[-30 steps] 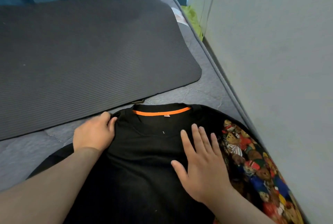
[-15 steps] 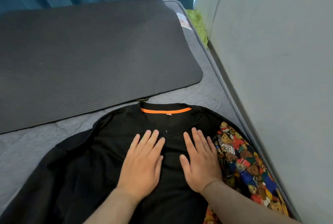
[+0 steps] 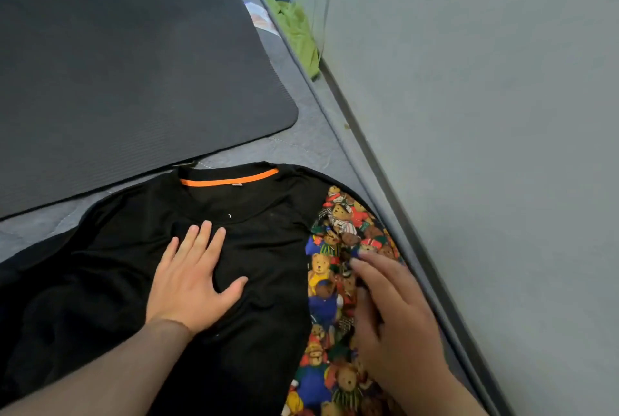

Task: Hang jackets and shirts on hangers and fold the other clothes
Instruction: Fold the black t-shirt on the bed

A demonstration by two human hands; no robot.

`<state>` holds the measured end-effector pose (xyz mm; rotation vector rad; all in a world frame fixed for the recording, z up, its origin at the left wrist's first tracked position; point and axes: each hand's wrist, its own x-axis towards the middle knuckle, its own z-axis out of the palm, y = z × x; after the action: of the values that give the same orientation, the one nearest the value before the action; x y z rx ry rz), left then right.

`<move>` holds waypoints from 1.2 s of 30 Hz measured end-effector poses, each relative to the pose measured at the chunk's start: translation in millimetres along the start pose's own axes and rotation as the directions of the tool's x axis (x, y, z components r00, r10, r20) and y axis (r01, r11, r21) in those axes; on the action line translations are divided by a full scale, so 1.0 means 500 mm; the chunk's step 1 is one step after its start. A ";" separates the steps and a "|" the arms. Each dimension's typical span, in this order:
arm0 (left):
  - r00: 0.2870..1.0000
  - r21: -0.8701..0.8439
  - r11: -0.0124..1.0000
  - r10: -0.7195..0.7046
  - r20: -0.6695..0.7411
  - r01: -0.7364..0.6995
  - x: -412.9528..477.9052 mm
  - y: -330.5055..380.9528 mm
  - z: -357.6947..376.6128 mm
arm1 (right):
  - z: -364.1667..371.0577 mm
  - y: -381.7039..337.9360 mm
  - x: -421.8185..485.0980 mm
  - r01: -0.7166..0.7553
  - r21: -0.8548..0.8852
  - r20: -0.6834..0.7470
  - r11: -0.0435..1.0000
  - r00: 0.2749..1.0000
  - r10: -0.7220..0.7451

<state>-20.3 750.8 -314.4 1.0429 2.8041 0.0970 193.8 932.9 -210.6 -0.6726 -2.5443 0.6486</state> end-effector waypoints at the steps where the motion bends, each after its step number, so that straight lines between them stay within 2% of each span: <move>1: 1.000 0.011 1.000 0.003 0.000 -0.003 -0.001 0.001 0.000 | -0.041 0.020 -0.034 -0.070 -0.029 -0.102 0.997 0.992 0.067; 2: 1.000 0.017 1.000 0.006 -0.003 -0.006 -0.001 0.003 0.000 | -0.072 0.041 -0.066 -0.194 -0.069 -0.149 0.979 0.972 0.182; 3: 1.000 0.023 1.000 0.006 -0.012 -0.006 -0.001 0.003 -0.003 | -0.087 0.061 -0.097 -0.319 -0.125 -0.102 0.939 0.946 0.308; 4: 1.000 0.030 1.000 0.007 -0.025 -0.007 -0.002 0.003 -0.005 | -0.086 0.082 -0.127 -0.389 -0.195 0.024 0.900 0.916 0.401; 6: 0.999 0.039 0.999 0.013 -0.029 -0.012 -0.005 0.006 -0.012 | -0.059 0.112 -0.185 -0.388 -0.270 0.282 0.881 0.843 0.458; 7: 0.999 0.035 0.999 0.017 -0.030 -0.016 -0.005 0.009 -0.016 | -0.040 0.127 -0.206 -0.363 -0.288 0.323 0.886 0.834 0.447; 10: 0.999 0.032 0.999 0.041 -0.028 -0.040 -0.016 0.009 -0.027 | -0.004 0.146 -0.230 -0.333 -0.310 0.284 0.891 0.862 0.421; 14: 0.985 0.044 0.984 0.175 -0.002 -0.175 -0.025 0.020 -0.046 | 0.022 0.167 -0.242 -0.316 -0.342 0.276 0.885 0.866 0.417; 18: 0.891 -0.072 0.888 0.454 -0.019 -0.454 -0.079 0.114 -0.056 | 0.037 0.176 -0.246 -0.311 -0.364 0.259 0.878 0.872 0.416; 22: 0.820 -0.245 0.795 0.572 -0.003 -0.555 -0.166 0.295 -0.022 | 0.042 0.185 -0.249 -0.292 -0.382 0.263 0.877 0.875 0.406; 24: 0.877 -0.313 0.831 0.481 -0.010 -0.459 -0.201 0.363 -0.003 | 0.046 0.190 -0.248 -0.279 -0.390 0.252 0.878 0.884 0.393; 28: 0.983 -0.398 0.902 0.182 0.003 -0.166 -0.258 0.424 0.033 | 0.046 0.196 -0.245 -0.264 -0.396 0.241 0.880 0.894 0.377; 31: 0.998 -0.540 0.841 -0.044 -0.032 0.020 -0.278 0.473 0.026 | 0.029 0.190 -0.242 -0.272 -0.347 0.250 0.898 0.896 0.368; 33: 0.969 -0.651 0.728 -0.241 0.051 0.215 -0.278 0.506 0.003 | 0.004 0.188 -0.238 -0.341 -0.225 0.280 0.913 0.875 0.396; 34: 0.938 -0.700 0.642 -0.324 0.122 0.313 -0.282 0.524 -0.018 | -0.017 0.190 -0.236 -0.423 -0.096 0.298 0.901 0.851 0.431; 35: 0.895 -0.750 0.527 -0.403 0.194 0.400 -0.286 0.547 -0.048 | -0.038 0.202 -0.235 -0.520 0.058 0.323 0.852 0.817 0.477; 36: 0.843 -0.799 0.385 -0.470 0.262 0.462 -0.289 0.566 -0.068 | -0.066 0.214 -0.229 -0.625 0.214 0.370 0.751 0.763 0.530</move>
<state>264.7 870.0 -232.7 -0.0224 2.3606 1.2491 338.0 963.8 -273.2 -1.3601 -2.3531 1.4429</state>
